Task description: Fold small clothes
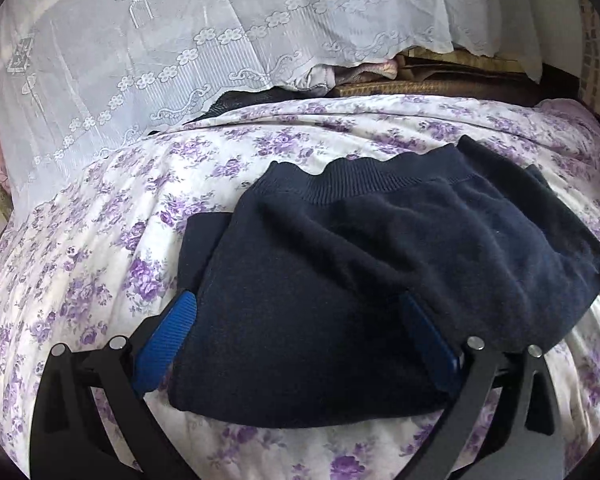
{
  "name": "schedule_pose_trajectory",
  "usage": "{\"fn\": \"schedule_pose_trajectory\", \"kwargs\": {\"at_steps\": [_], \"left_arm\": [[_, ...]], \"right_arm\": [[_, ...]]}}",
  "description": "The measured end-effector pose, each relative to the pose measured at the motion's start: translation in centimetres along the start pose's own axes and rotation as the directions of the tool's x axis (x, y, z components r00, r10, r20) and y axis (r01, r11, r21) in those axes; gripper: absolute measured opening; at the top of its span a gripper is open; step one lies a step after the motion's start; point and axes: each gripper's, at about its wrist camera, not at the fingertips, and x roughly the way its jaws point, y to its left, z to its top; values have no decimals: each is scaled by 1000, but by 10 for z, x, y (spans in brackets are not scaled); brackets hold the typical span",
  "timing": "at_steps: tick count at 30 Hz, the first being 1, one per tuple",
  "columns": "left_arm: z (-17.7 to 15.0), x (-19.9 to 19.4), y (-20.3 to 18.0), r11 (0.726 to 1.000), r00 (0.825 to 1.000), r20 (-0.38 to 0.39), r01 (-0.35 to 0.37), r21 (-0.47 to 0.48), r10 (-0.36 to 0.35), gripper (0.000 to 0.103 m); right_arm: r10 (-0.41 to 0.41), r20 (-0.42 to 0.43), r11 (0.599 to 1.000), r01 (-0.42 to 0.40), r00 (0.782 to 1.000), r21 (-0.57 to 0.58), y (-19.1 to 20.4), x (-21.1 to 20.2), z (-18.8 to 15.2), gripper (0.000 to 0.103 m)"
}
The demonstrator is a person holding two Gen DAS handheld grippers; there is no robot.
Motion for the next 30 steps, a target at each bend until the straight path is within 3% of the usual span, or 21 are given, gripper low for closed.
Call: {"fn": "schedule_pose_trajectory", "kwargs": {"at_steps": [6, 9, 12, 16, 18, 20, 22, 30], "left_arm": [[-3, 19, 3, 998, 994, -86, 58, -28, -60, 99], [-4, 21, 9, 995, 992, -93, 86, -57, -91, 99], [-3, 11, 13, 996, 997, -46, 61, -71, -64, 99], [-1, -3, 28, 984, 995, 27, 100, -147, -97, 99], [-2, 7, 30, 982, 994, -22, 103, -161, -107, 99], [-4, 29, 24, 988, 987, -130, 79, -132, -96, 99], [-5, 29, 18, 994, 991, -119, 53, -100, -65, 99], [-4, 24, 21, 991, 992, -106, 57, -117, -69, 99]], "right_arm": [[50, -70, 992, -41, 996, 121, -22, -5, -24, 71], [54, -62, 990, -45, 997, 134, -24, -5, -26, 71], [64, -53, 986, -55, 997, 155, -28, -4, -28, 71], [87, -37, 977, -78, 996, 199, -35, -4, -28, 71], [97, -31, 972, -88, 995, 216, -38, -4, -28, 71], [104, -25, 968, -96, 994, 231, -41, -3, -27, 71], [112, -21, 962, -103, 994, 252, -43, -2, -26, 71], [207, 36, 876, -202, 978, 437, -66, 12, -10, 71]]}}
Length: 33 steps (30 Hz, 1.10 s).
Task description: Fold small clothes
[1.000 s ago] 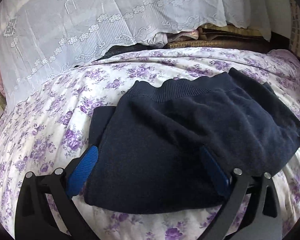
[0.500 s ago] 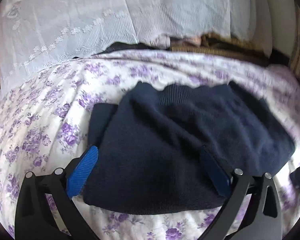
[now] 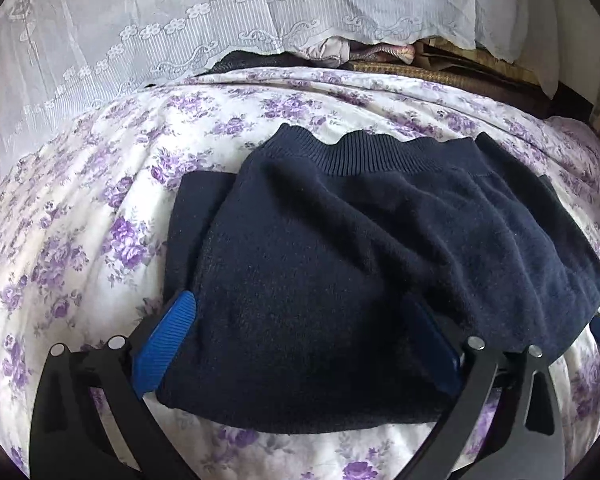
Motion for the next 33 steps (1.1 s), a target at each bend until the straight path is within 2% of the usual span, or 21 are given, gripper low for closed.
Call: {"fn": "schedule_pose_trajectory", "kwargs": {"at_steps": [3, 6, 10, 16, 24, 26, 28, 30, 33], "left_arm": [[0, 0, -2, 1000, 1000, 3, -15, 11, 15, 99], [0, 1, -2, 1000, 1000, 2, -17, 13, 17, 99], [0, 1, -2, 1000, 1000, 3, -18, 14, 18, 99], [0, 1, -2, 1000, 1000, 3, -18, 13, 18, 99], [0, 2, -2, 1000, 1000, 3, -19, 16, 19, 99], [0, 2, -2, 1000, 1000, 3, -17, 15, 17, 99], [0, 2, -1, 1000, 1000, 3, -14, 14, 14, 99], [0, 2, -1, 1000, 1000, 2, -10, 11, 10, 99], [1, 2, 0, 1000, 1000, 4, -13, 13, 13, 99]], "right_arm": [[-2, -15, 1000, 2, 1000, 1, 2, 1, -1, 71], [-60, -20, 998, 61, 998, 20, 7, 10, 4, 71], [-133, -36, 991, 133, 990, -1, 20, 35, 15, 78], [-158, 21, 986, 159, 987, -40, 26, 54, 25, 78], [-212, 103, 965, 225, 972, -138, 35, 75, 38, 76], [-221, 114, 961, 236, 969, -142, 33, 74, 39, 67], [-219, 111, 966, 232, 969, -116, 25, 71, 41, 45], [-202, 96, 973, 211, 975, -90, 17, 69, 44, 33], [-184, 78, 977, 191, 980, -93, 16, 72, 46, 31]]}}
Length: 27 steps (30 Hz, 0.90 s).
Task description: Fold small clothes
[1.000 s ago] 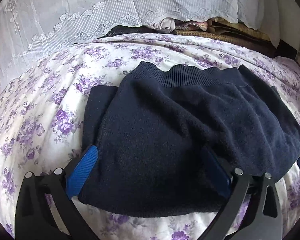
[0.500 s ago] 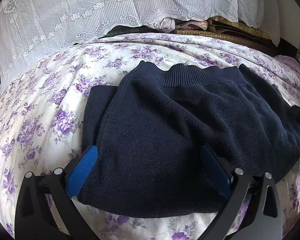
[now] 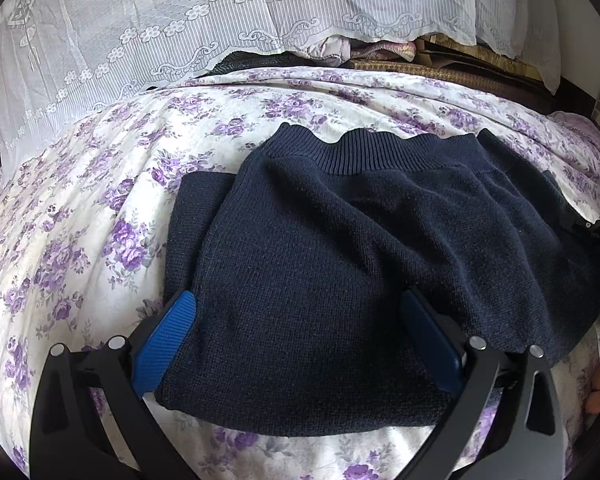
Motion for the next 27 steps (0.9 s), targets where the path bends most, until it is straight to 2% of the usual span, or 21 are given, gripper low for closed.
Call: {"fn": "schedule_pose_trajectory", "kwargs": {"at_steps": [5, 6, 7, 10, 15, 23, 27], "left_arm": [[0, -1, 0, 1000, 1000, 1, -1, -1, 1, 99], [0, -1, 0, 1000, 1000, 1, -1, -1, 1, 99], [0, -1, 0, 1000, 1000, 0, -1, -2, 1, 99], [-1, -1, 0, 1000, 1000, 0, -1, -2, 1, 99], [-1, -2, 3, 1000, 1000, 3, -1, -20, 1, 99], [3, -2, 15, 998, 1000, -6, 6, -64, -7, 99], [12, -10, 22, 998, 1000, 18, -2, -56, 3, 99]], "right_arm": [[14, -24, 999, -16, 1000, -52, 12, 13, 6, 39], [27, -24, 999, -28, 999, -38, 9, 13, 7, 33], [54, -33, 998, -55, 998, -8, 4, 13, 7, 20], [121, -42, 992, -119, 992, 51, -5, 11, 8, 18], [131, -9, 991, -131, 991, 15, 3, -1, 6, 18], [67, 38, 990, -62, 997, -125, 30, -14, 0, 18], [63, 59, 982, -52, 996, -181, 45, -24, -4, 18]]}}
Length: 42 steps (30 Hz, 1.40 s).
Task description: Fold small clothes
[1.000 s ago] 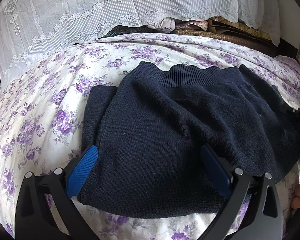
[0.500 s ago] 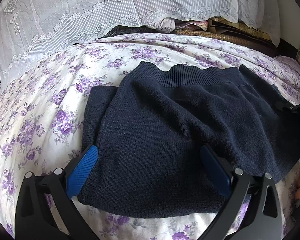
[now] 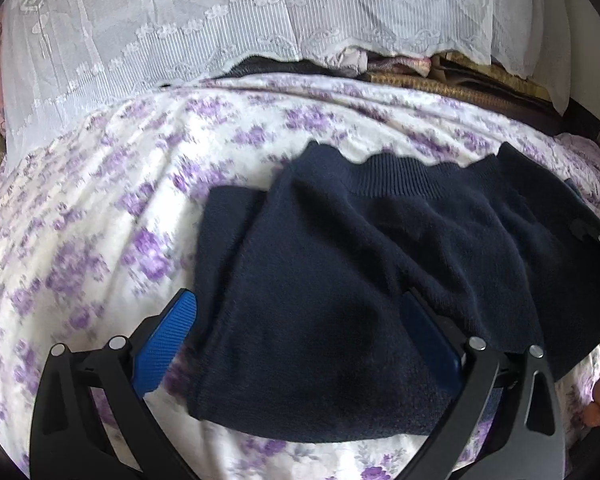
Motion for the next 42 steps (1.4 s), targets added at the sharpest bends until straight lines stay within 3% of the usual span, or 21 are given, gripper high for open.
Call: {"fn": "schedule_pose_trajectory", "kwargs": {"at_steps": [5, 9, 13, 17, 20, 25, 30, 32, 37, 42], "left_arm": [[21, 1, 5, 999, 999, 5, 36, 8, -36, 99], [49, 10, -19, 995, 996, -43, 85, 46, -83, 99], [70, 15, -62, 989, 999, -24, 51, 142, -48, 99], [77, 30, -84, 986, 996, -61, 74, 148, -65, 99], [80, 43, -92, 986, 997, -72, 47, 159, -36, 99], [80, 52, -71, 991, 992, -87, 103, 88, -95, 99], [83, 48, -62, 985, 987, -73, 150, 78, -145, 99], [86, 40, -60, 988, 993, -35, 116, 99, -113, 99], [94, 23, -45, 989, 997, 47, 52, 139, -59, 99], [98, 29, -17, 988, 996, 71, 43, 146, -54, 99]], "right_arm": [[-14, 20, 998, 15, 1000, -57, 21, -6, 0, 18], [-22, 21, 995, 24, 1000, -92, 27, -10, -2, 18], [6, 9, 995, -5, 1000, -95, 31, -12, -2, 18], [22, 6, 991, -21, 1000, -133, 45, -15, -3, 18], [16, 13, 980, -13, 1000, -200, 61, -18, -7, 18], [9, 28, 953, 0, 1000, -303, 89, -23, -21, 18], [-17, 36, 916, 30, 999, -401, 123, -20, -38, 18], [-39, 55, 898, 59, 998, -435, 134, -20, -42, 18], [-30, 37, 902, 43, 999, -430, 151, -13, -46, 18], [-39, 21, 887, 44, 999, -460, 175, -1, -57, 18]]}}
